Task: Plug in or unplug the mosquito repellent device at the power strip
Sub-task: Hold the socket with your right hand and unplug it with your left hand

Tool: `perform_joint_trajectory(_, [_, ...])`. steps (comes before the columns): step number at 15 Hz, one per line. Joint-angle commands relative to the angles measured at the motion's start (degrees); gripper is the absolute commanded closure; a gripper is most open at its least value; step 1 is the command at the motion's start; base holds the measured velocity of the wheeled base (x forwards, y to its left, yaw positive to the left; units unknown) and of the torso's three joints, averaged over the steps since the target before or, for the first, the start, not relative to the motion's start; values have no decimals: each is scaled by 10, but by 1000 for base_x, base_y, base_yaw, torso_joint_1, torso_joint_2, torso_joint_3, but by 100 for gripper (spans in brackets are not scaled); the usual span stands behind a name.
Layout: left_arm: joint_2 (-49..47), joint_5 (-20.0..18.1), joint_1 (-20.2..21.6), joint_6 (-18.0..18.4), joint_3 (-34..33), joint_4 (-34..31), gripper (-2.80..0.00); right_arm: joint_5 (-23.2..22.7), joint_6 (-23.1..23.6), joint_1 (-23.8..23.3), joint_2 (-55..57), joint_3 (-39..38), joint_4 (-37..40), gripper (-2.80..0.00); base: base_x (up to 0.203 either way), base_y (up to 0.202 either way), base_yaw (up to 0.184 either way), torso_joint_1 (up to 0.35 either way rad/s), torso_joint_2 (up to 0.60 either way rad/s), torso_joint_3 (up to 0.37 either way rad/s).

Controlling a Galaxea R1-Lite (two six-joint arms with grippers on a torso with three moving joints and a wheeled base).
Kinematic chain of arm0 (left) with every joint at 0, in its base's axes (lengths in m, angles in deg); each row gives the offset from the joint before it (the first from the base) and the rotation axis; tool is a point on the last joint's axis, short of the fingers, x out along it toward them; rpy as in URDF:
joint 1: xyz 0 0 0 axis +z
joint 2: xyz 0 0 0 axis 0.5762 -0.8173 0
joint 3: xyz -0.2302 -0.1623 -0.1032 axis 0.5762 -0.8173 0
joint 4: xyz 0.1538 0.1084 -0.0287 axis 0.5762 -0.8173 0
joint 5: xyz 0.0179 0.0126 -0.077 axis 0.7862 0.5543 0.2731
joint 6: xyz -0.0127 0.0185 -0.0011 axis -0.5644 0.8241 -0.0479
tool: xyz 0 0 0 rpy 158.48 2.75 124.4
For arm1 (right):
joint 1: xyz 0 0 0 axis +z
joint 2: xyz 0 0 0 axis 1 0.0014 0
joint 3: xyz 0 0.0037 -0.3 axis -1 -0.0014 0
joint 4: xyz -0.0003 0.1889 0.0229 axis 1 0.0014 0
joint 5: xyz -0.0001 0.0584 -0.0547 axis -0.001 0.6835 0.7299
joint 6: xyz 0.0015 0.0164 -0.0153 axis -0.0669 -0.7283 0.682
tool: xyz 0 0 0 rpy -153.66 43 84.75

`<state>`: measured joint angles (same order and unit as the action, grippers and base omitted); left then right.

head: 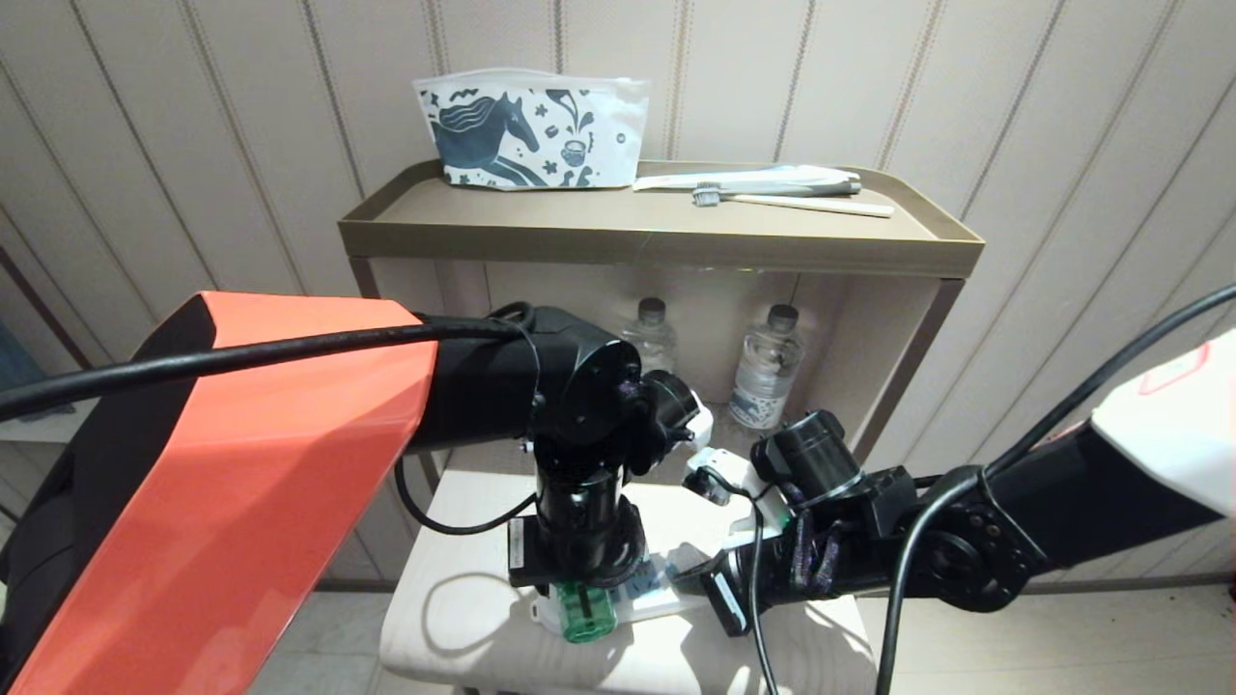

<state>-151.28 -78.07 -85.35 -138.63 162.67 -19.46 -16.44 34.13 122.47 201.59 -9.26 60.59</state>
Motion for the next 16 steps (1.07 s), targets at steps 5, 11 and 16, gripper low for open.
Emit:
perform_joint_trajectory(5, [9,9,0,0,1,1,0,1,1,0,24,8,-3,0,0,0,0,0,0,0])
perform_joint_trajectory(11, [29,10,1,3,1,1,0,2,2,1,31,13,-3,0,0,0,0,0,0,0])
perform_joint_trajectory(16, [91,10,3,3,0,-13,0,3,1,1,24,10,-3,0,0,0,0,0,0,0])
